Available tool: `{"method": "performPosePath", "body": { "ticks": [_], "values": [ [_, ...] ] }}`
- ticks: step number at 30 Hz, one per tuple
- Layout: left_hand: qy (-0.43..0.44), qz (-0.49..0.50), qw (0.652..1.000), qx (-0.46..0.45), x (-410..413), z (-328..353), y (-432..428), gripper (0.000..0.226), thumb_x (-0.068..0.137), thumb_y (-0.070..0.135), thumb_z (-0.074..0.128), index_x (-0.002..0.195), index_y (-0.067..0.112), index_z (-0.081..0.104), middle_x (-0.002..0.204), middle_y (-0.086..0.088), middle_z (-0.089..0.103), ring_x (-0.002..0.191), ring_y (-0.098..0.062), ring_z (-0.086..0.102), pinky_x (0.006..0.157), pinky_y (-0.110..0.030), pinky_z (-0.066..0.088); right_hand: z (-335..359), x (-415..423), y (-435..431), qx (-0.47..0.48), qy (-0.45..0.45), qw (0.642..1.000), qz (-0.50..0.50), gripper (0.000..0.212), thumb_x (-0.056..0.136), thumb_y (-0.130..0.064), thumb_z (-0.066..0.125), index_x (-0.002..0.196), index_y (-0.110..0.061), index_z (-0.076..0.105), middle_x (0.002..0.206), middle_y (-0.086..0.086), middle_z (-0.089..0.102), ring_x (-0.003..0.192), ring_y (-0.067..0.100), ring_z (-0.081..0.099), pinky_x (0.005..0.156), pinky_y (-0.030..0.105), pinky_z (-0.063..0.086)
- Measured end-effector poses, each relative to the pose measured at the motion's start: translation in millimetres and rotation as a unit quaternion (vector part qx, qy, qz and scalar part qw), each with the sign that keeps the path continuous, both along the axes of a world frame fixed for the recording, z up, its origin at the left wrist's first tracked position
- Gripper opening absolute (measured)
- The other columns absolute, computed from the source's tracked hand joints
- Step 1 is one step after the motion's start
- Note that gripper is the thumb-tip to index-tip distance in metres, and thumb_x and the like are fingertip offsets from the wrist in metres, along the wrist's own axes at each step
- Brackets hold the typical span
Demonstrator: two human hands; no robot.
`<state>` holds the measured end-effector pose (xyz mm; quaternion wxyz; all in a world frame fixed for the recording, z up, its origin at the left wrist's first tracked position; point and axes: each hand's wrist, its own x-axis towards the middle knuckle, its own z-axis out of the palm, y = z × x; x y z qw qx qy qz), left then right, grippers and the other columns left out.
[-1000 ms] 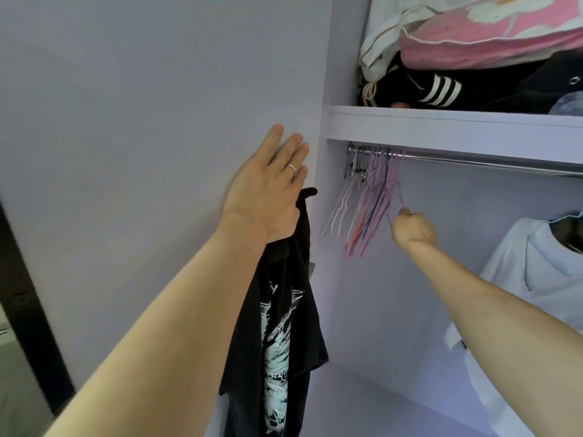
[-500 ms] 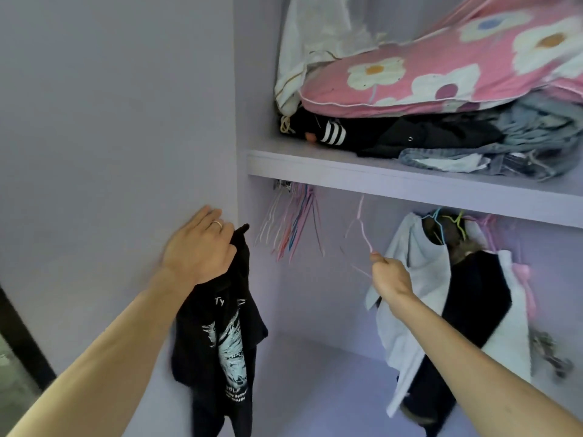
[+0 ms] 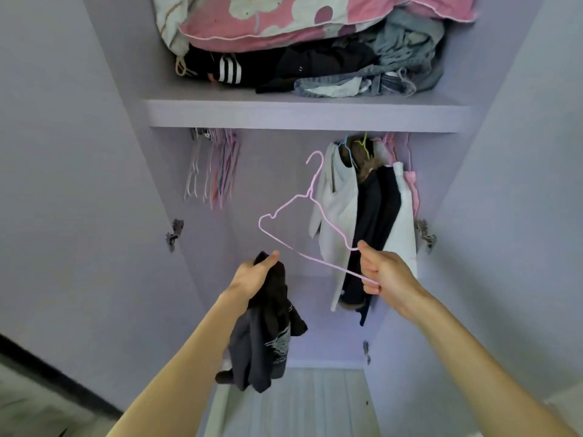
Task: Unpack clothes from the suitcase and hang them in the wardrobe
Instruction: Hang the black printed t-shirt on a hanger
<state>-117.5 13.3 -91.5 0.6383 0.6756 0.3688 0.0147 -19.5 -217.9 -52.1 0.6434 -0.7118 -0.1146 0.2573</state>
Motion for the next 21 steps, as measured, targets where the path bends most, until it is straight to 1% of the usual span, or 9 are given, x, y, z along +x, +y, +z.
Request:
{"method": "performPosePath", "body": {
  "ticks": [3,6,9,10,12,14,16,19,21],
  "values": [
    [0.014,-0.034,0.999,-0.024,9,-12,-29,0.071,0.078,0.078,0.058,0.11,0.015,0.068,0.111,-0.001,0.069,0.107,-0.025,0.064,0.101,-0.038,0.048,-21,-17,-32,0.04,0.047,0.998,0.016,0.053,0.101,-0.035,0.05,0.065,-0.016,0.015,0.058,0.002,0.012,0.052,0.018,0.012,0.052,0.029,0.018],
    [-0.024,-0.023,0.999,-0.027,19,-20,-52,0.042,0.093,0.052,0.059,0.104,0.014,0.072,0.107,-0.01,0.073,0.099,-0.028,0.069,0.099,-0.042,0.052,-45,-31,-61,0.07,0.076,0.994,0.041,0.054,0.093,-0.04,0.054,0.063,-0.014,0.017,0.052,0.001,0.016,0.051,0.018,0.016,0.053,0.029,0.02],
    [-0.026,-0.047,0.999,-0.002,26,-20,-66,0.032,0.099,0.037,0.054,0.1,0.01,0.069,0.103,-0.014,0.073,0.099,-0.032,0.069,0.099,-0.046,0.052,-61,-29,-86,0.034,0.031,0.996,0.076,0.048,0.089,-0.04,0.058,0.058,-0.008,0.038,0.055,0.006,0.028,0.053,0.019,0.02,0.055,0.029,0.021],
    [-0.028,-0.063,0.998,0.005,28,-19,-68,0.032,0.1,0.038,0.053,0.101,0.01,0.069,0.103,-0.013,0.074,0.1,-0.031,0.069,0.1,-0.047,0.051,-64,-27,-93,0.005,0.011,0.996,0.086,0.044,0.09,-0.04,0.061,0.063,-0.006,0.053,0.06,0.009,0.039,0.054,0.018,0.026,0.055,0.028,0.023],
    [-0.029,-0.11,0.993,0.026,29,-16,-68,0.032,0.1,0.039,0.053,0.102,0.013,0.07,0.104,-0.007,0.074,0.102,-0.027,0.069,0.102,-0.045,0.05,-64,-22,-98,-0.033,-0.004,0.995,0.098,0.032,0.086,-0.042,0.066,0.088,-0.011,0.073,0.081,0.005,0.062,0.062,0.015,0.042,0.057,0.025,0.031],
    [-0.021,-0.171,0.983,0.056,29,-11,-71,0.031,0.1,0.041,0.052,0.102,0.017,0.071,0.106,-0.001,0.074,0.103,-0.02,0.068,0.102,-0.038,0.048,-61,-18,-98,-0.042,0.012,0.993,0.108,0.039,0.078,-0.045,0.066,0.1,-0.015,0.075,0.094,-0.001,0.07,0.072,0.012,0.052,0.064,0.023,0.037],
    [-0.011,-0.227,0.97,0.086,31,-4,-80,0.029,0.102,0.041,0.051,0.1,0.02,0.071,0.104,0.005,0.073,0.103,-0.015,0.067,0.1,-0.031,0.046,-54,-13,-92,-0.014,0.042,0.995,0.086,0.039,0.077,-0.038,0.069,0.107,-0.014,0.073,0.097,0.003,0.073,0.075,0.015,0.059,0.067,0.026,0.043],
    [0.005,-0.314,0.939,0.141,33,5,-92,0.027,0.104,0.04,0.046,0.112,0.025,0.067,0.114,0.013,0.068,0.11,-0.009,0.061,0.101,-0.026,0.041,-37,-1,-81,0.113,0.116,0.987,-0.018,0.037,0.084,-0.03,0.067,0.113,-0.007,0.066,0.083,0.009,0.071,0.062,0.019,0.056,0.056,0.026,0.046],
    [0.011,-0.358,0.918,0.171,34,8,-97,0.036,0.103,0.046,0.045,0.127,0.025,0.062,0.127,0.015,0.063,0.117,-0.007,0.057,0.104,-0.025,0.038,-27,9,-79,0.183,0.168,0.965,-0.082,0.025,0.093,-0.031,0.06,0.101,-0.008,0.066,0.062,0.002,0.055,0.049,0.013,0.041,0.045,0.022,0.035]
  ]
}}
